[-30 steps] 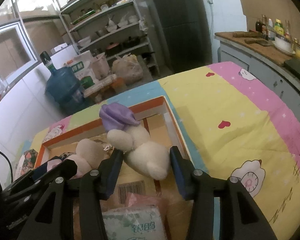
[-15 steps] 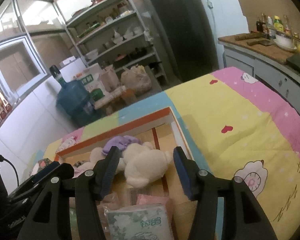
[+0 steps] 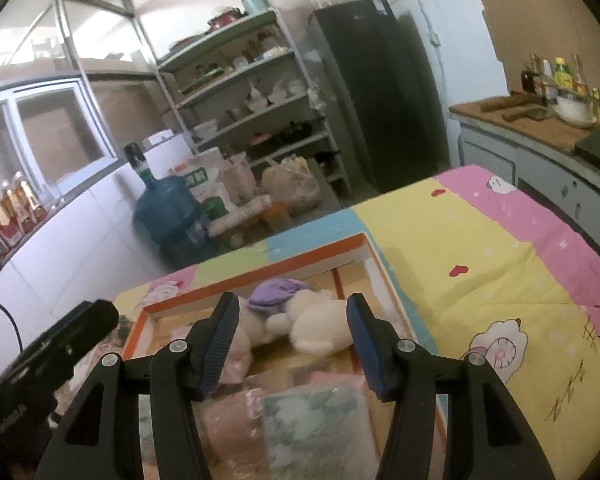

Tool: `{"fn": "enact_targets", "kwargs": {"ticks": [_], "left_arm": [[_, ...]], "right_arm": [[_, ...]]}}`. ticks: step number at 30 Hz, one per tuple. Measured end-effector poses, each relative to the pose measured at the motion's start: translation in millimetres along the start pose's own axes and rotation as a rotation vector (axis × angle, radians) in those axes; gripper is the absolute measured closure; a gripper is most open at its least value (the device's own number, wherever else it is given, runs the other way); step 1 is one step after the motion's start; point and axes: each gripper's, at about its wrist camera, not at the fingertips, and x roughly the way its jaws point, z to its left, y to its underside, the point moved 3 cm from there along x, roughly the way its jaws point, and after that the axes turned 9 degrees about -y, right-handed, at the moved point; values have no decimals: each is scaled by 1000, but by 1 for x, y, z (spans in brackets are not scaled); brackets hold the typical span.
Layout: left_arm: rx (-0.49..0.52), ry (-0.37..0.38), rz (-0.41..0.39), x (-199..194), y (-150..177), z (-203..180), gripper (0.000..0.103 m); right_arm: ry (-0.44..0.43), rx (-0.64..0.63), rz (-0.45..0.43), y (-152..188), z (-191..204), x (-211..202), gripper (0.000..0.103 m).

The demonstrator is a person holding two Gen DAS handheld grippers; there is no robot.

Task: Organize soft objects
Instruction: 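Open both tools and release the bears into the box, then withdraw both tools from the box toward the scrunchie and snack pack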

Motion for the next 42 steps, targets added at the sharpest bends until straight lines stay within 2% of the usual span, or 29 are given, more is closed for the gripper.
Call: {"fn": "enact_targets", "kwargs": {"ticks": [8,18,20,21,42], "left_arm": [[30,-43,-66,-36,0,14,25],[3,-62,-75,-67,6,40,25],[-6,-66,-78,-73,8,46,25],[-7,-69,-79,-76,8,48,25],[-38,-112,-141,-145,31,103,25]], "right_arm": [[-25,-56,-31,17,37,-24,45],[-66,-128,-76,33,86,-53,44],[-72,-132,-81,36,93,-57,32],[-78,-133,-84,38,96,-59,31],[-159,-205,-67,67,173,-84,30]]}}
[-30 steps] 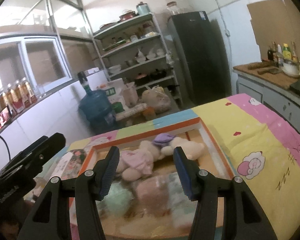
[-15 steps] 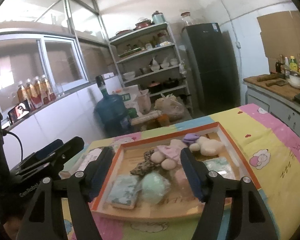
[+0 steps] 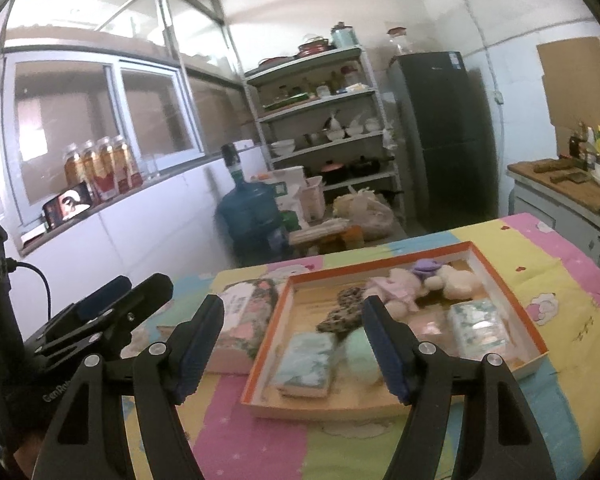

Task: Organize soft objects
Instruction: 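Withdraw both tools from the box toward the scrunchie and snack pack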

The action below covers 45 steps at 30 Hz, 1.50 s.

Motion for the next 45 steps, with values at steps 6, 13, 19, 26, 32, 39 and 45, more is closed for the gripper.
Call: {"fn": "enact_targets", "kwargs": {"ticks": [6,13,19,26,32,39,45], "left_arm": [[-21,-22,-4,-12,2,24,25],[-44,-55,-14,-24,3,50,25],[-71,-86,-14,-31,3,79,25],[-99,-137,-7,-39,7,113,25],[-141,-179,5,-42,15,149,25],[-145,-227,33,-38,29,182,25],[-122,-238,52,-38,43,208,25]], "right_arm": [[-20,-31,14,5,24,5,30],[-39,-58,41,8,46,16,30],[-70,-89,78,16,72,33,30],[-127,-122,135,30,104,56,30],[-194,-133,203,48,129,79,30],[-241,-112,314,79,148,115,30],[-263,-80,397,96,163,148,30]]}}
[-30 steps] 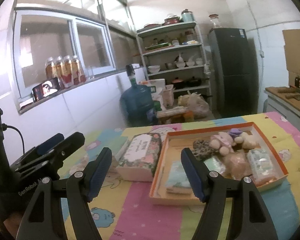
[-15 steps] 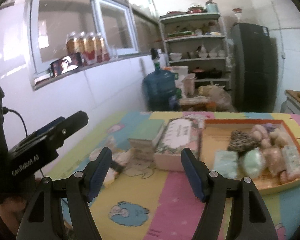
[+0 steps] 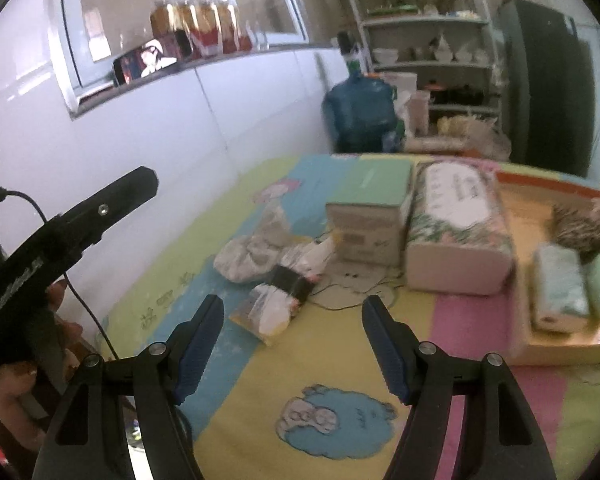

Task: Organize soft objects
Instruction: 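Withdraw both tools from the box toward the scrunchie and snack pack, then grasp the white floral scrunchie with the left tool while the right tool grasps the bagged snack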

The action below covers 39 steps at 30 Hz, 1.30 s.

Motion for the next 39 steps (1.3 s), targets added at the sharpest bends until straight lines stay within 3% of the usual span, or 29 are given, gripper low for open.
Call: {"fn": "enact_targets", "kwargs": {"ticks": [17,28,32,39], "left_arm": [[28,71,84,38,11,41,25],[37,104,194,83,22,38,25],[45,108,215,92,27,32,25],[73,171,275,106,30,17,25]], "right_arm": [[58,121,108,-12,-9,73,30],[105,71,147,-10,-4,96,30],[118,32,155,-8,2,98,46],[80,43,142,0,-4,84,50]]}}
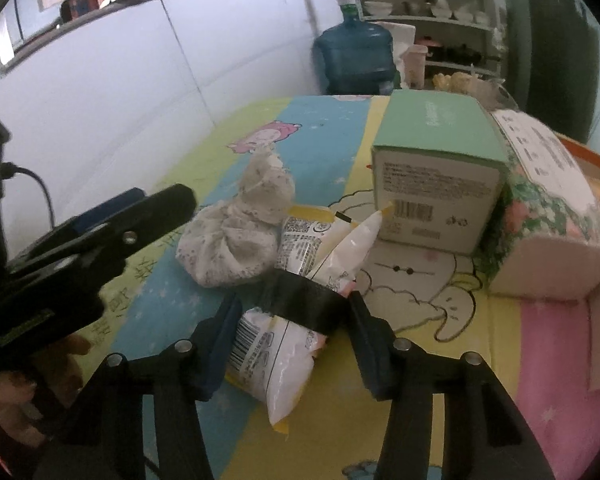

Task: Organize soft objects
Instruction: 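Grasp the white floral scrunchie with the left tool while the right tool grasps the bagged snack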

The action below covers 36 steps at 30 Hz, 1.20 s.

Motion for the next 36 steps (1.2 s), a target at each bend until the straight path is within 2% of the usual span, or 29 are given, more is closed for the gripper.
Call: {"fn": "enact_targets", "kwargs": {"ticks": [6,11,16,21,23,25,27,30,36], "left_arm": [[18,52,82,22,-1,-12,25],[-24,82,143,39,0,-15,25],[-17,50,207,52,6,-22,25],[8,-26,214,51,9,-29,27],[27,-60,213,50,11,-32,35],[33,-93,206,48,11,-33,62],[20,-84,200,44,12,-32,80],[-11,-43,190,38,13,-29,86],[-46,-25,132,19,17,-34,89]], "right_arm": [[-6,21,-33,21,-11,-34,50],[-10,19,-59,31,-13,-56,50],[-23,16,-83,34,-15,-68,50],[-32,34,-87,38,-20,-70,50],[-32,40,-89,39,-19,-71,50],[-31,45,-95,39,-20,-73,50],[-29,50,-102,38,-20,-74,50],[-30,57,-113,40,-24,-79,50],[-23,66,-140,42,-31,-92,50]]}}
